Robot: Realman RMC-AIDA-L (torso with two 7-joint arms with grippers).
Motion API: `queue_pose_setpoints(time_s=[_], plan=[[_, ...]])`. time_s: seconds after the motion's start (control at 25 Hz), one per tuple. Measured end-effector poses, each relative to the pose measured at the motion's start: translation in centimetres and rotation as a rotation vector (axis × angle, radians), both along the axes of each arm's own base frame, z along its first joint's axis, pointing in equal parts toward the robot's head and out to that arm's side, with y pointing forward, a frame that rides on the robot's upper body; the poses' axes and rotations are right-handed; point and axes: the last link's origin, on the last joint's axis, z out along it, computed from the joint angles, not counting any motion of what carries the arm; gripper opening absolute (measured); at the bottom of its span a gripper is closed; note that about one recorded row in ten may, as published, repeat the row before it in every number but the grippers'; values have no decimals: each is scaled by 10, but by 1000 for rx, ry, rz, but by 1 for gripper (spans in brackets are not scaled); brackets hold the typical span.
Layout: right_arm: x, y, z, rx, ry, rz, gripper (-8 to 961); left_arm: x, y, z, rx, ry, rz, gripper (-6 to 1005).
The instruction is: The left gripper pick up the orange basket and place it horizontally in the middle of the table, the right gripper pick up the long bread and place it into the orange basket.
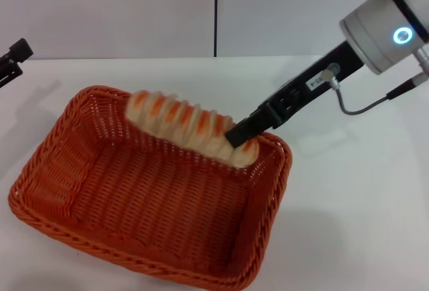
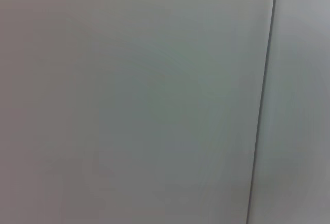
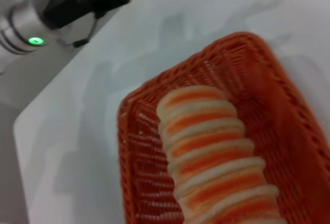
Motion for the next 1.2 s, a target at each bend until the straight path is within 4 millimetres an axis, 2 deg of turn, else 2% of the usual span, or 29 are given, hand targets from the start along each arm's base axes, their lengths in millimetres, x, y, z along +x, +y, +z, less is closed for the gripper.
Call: queue_pose_setpoints(time_s=[0.4,0.56,0.68,0.76,0.8,0.84,0.96,1.0,1.04,1.08,1.12,1.16,1.2], plan=[[6,-12,-24,-120,25,9,158,1,-1,-3,-10,-14,-6,834],[8,-11,-22,-107,38,5,167,0,-2,-4,-8,-8,-6,834],[12,-8,-15,-78,62,-1,249,-2,-5,-5,-4,-6,-5,834],[17,-7,-9,-56,85,-4,304,-2,-6,-6,0,-12,-6,834],[23,-6,2,-11,128,4,331,-3,-7,-7,9,-13,-7,834],[23,-6,2,-11,128,4,376,-3,-7,-7,9,-13,-7,834],[36,-6,28,113,227,42,509,-5,-10,-8,30,-20,-11,834],[50,-10,48,213,307,72,554,-7,-14,-9,48,-21,-12,834],[50,-10,48,213,307,72,570,-7,-14,-9,48,-21,-12,834],[57,-13,58,268,352,88,587,-8,-16,-9,59,-19,-15,834],[84,-22,80,422,453,113,603,-11,-21,-10,83,-13,-18,834],[84,-22,80,422,453,113,620,-11,-21,-10,83,-13,-18,834],[110,-31,95,566,523,119,636,-13,-26,-12,99,-10,-24,834]])
